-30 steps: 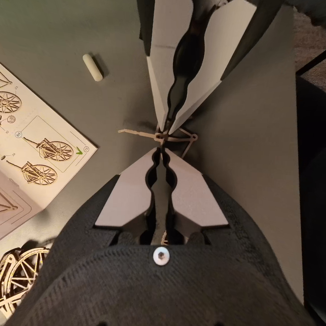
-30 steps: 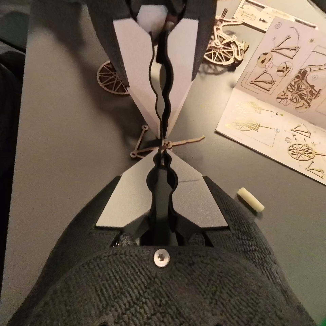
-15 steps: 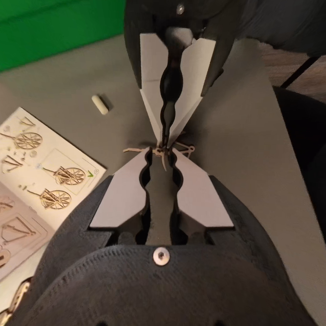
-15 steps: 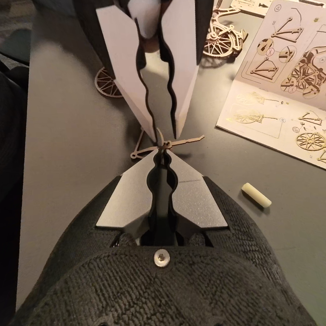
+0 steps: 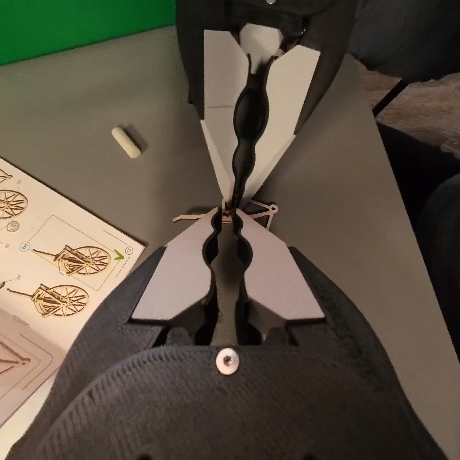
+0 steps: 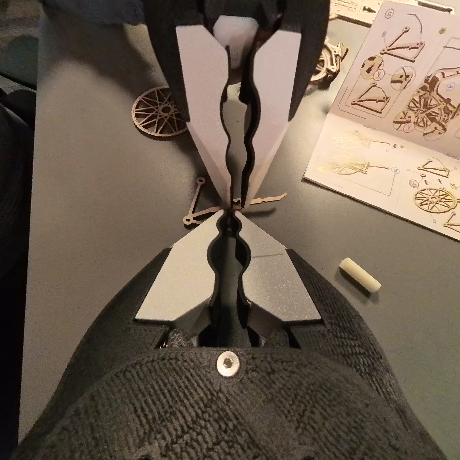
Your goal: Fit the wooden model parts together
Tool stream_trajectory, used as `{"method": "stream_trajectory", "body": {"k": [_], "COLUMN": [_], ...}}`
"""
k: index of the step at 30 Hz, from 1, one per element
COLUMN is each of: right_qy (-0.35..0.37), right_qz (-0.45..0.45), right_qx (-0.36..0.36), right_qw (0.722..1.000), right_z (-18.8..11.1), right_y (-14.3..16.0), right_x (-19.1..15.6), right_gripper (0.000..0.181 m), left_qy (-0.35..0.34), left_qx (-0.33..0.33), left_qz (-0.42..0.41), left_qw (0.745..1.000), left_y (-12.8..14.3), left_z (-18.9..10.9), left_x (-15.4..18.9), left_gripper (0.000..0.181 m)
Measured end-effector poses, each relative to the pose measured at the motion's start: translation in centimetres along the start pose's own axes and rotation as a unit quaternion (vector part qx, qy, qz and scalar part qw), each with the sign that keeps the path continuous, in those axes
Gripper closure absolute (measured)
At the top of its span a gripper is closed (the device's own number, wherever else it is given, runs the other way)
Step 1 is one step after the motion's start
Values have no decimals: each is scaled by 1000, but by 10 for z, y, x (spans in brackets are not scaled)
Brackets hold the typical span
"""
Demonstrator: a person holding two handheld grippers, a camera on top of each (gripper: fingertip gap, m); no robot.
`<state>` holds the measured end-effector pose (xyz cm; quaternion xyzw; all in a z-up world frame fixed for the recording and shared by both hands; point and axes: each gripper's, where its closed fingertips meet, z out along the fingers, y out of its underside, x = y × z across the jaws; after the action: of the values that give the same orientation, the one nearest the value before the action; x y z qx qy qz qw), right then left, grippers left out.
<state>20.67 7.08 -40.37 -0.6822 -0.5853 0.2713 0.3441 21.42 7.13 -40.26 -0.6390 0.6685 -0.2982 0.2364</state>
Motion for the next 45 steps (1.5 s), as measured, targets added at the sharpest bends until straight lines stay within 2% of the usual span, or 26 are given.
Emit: {"method": "stream_trajectory", "body": {"k": [10,13,16,19,24,27,31,37,45], "right_qy": [-1,71,121,155,173,187,190,190,190], "right_qz": [4,-9,31,57,103,118,138,141,123], "right_qx": [1,63,136,154,155,164,173,175,171], "right_qw": [1000,995,983,974,967,961,957,956,959], "right_z": [0,-14,-38,-46,-47,-51,-55,-56,-53], "right_y": [0,-15,-30,-29,-24,-23,-22,-22,-24], "right_x": [1,16,36,51,62,67,72,73,69], "right_gripper": [181,181,181,181,181,181,181,181,181], "left_qy": [63,63,61,41,18,44,70,98,76], "left_qx": [1,-2,3,9,22,36,25,23,22], "left_qz": [-35,-29,-21,17,47,22,13,-12,-1], "left_qw": [997,998,998,999,999,998,997,995,997], "left_y": [1,1,1,1,2,2,2,3,3], "left_z": [1,1,1,1,1,1,1,1,1], "left_x": [0,0,0,-1,-1,0,0,0,0], "left_gripper": [174,174,174,174,175,175,175,174,173]}}
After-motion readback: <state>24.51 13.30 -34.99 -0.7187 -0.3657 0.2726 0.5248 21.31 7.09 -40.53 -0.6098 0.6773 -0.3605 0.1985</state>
